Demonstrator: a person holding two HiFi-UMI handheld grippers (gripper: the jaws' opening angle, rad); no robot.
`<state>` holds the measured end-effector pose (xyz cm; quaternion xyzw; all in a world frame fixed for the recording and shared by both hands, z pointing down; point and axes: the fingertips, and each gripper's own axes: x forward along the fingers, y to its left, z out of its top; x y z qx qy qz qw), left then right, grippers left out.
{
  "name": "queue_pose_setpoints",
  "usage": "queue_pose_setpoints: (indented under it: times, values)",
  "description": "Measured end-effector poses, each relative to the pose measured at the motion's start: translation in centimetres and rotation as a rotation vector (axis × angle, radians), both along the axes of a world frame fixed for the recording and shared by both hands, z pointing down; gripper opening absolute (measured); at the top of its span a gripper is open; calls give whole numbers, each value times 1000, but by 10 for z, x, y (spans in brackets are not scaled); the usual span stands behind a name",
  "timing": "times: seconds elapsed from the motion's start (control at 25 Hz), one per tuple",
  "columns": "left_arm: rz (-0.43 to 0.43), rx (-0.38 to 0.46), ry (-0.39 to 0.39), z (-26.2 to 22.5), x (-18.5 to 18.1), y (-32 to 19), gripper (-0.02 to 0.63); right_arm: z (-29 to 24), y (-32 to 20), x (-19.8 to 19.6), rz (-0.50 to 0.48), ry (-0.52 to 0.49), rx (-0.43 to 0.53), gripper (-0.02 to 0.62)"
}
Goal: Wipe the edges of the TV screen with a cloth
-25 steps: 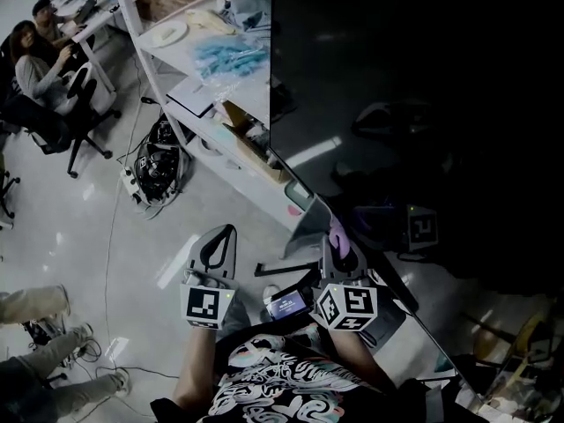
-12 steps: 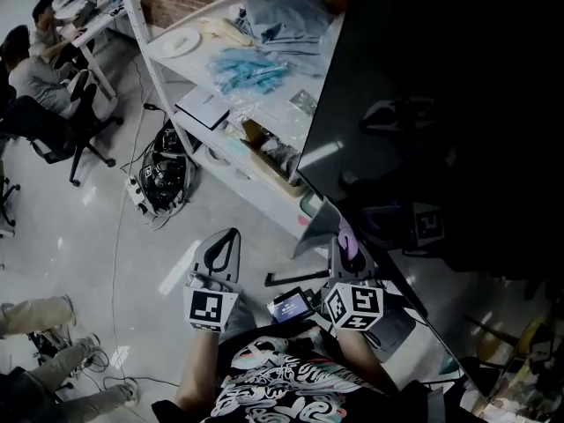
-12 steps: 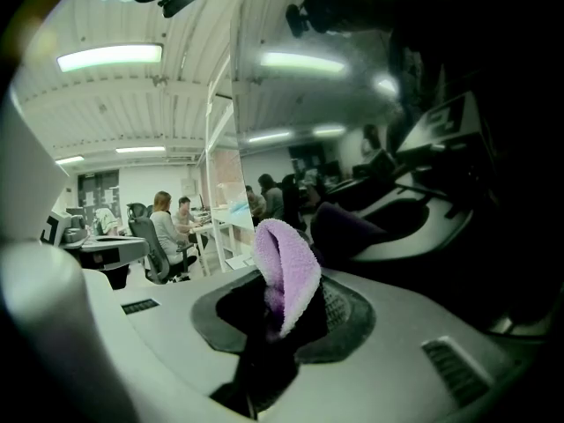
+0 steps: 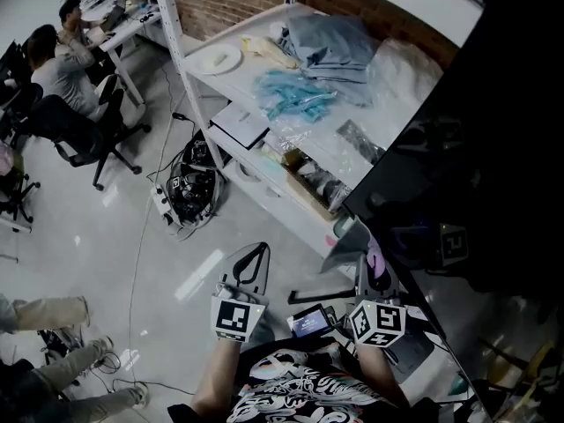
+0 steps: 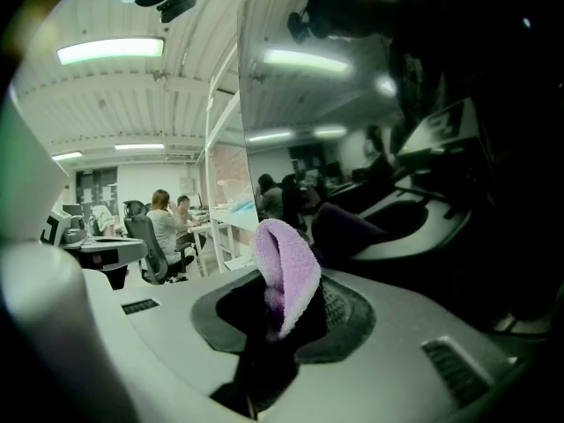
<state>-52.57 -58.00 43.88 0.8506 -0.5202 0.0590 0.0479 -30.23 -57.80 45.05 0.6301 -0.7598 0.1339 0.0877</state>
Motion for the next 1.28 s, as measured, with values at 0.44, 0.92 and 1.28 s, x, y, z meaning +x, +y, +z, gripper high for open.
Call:
queue_pose_setpoints:
  times: [0.44,0.92,1.28]
  values:
    - [-1,-13,26,5,-33,-22,18,-3,-20,-27,9,24,3,109]
    - [-9,-11,62,6,-66,-36,17,-3,-45,-51,26,37,14,109]
    - [11,-31,34,14,-82,-43,18,1,-63,-65,26,57,18,109]
